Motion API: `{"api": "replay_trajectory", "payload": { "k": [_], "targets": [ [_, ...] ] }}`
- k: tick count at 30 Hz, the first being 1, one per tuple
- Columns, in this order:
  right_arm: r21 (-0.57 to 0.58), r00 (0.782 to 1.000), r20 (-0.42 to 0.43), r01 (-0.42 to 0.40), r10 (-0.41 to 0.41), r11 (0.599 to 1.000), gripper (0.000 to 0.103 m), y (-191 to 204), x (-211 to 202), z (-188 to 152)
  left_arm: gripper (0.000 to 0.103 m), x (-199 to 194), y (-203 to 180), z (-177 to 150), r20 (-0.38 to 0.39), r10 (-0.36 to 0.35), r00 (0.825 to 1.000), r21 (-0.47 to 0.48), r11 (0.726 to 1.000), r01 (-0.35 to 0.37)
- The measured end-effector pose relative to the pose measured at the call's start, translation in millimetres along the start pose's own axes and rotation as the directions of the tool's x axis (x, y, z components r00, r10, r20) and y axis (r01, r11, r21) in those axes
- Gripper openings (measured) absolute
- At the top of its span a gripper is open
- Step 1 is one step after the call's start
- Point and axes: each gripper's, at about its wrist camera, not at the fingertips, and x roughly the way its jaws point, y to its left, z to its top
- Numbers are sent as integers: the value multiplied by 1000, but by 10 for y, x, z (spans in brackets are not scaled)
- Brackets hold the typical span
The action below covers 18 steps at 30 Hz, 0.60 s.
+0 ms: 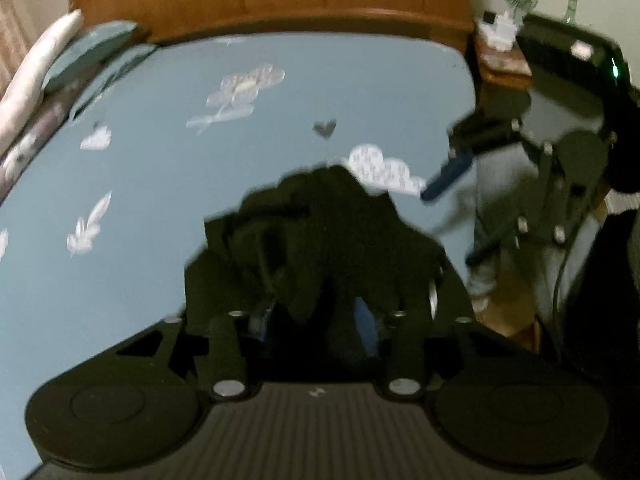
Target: Fold clothes
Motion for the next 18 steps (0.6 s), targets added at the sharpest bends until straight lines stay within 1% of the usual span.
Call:
{"api": "replay_trajectory", "payload": {
  "k": [2, 4, 6, 8, 11, 13, 14, 16, 18],
  "targets": [
    [8, 1000, 1, -1, 1, 1000, 75, -6, 0, -10, 54, 63, 59, 103, 17, -30, 999, 12, 999, 29],
    [19, 1000, 3, 2, -2, 1000, 75, -34, 0, -20, 55, 160, 116, 187, 20, -79, 997, 12, 997, 78],
    [37, 1000, 4, 5, -5, 999, 75, -68, 1, -29, 55, 289, 169, 240, 7, -102, 995, 13, 995, 102],
    [51, 1000, 3, 6, -6, 999, 75, -96, 3, -35, 55, 405, 228, 254, -17, -143, 990, -10, 990, 143],
    [53, 1000, -1, 0, 0, 999, 76, -109, 10, -45, 55, 458, 257, 197, -41, -187, 982, -38, 982, 186],
    [51, 1000, -5, -4, 5, 999, 76, -112, 15, -50, 54, 424, 248, 128, -53, -209, 977, -59, 977, 205],
    [50, 1000, -7, -6, 6, 999, 76, -112, 18, -53, 55, 386, 237, 88, -60, -218, 974, -61, 975, 214],
    [48, 1000, -10, -14, 15, 999, 77, -115, 23, -51, 58, 322, 188, 3, -98, -234, 967, -53, 972, 229],
    [44, 1000, -13, -20, 20, 999, 78, -114, 38, -50, 58, 285, 136, -68, -133, -247, 960, -41, 969, 244]
  ]
}}
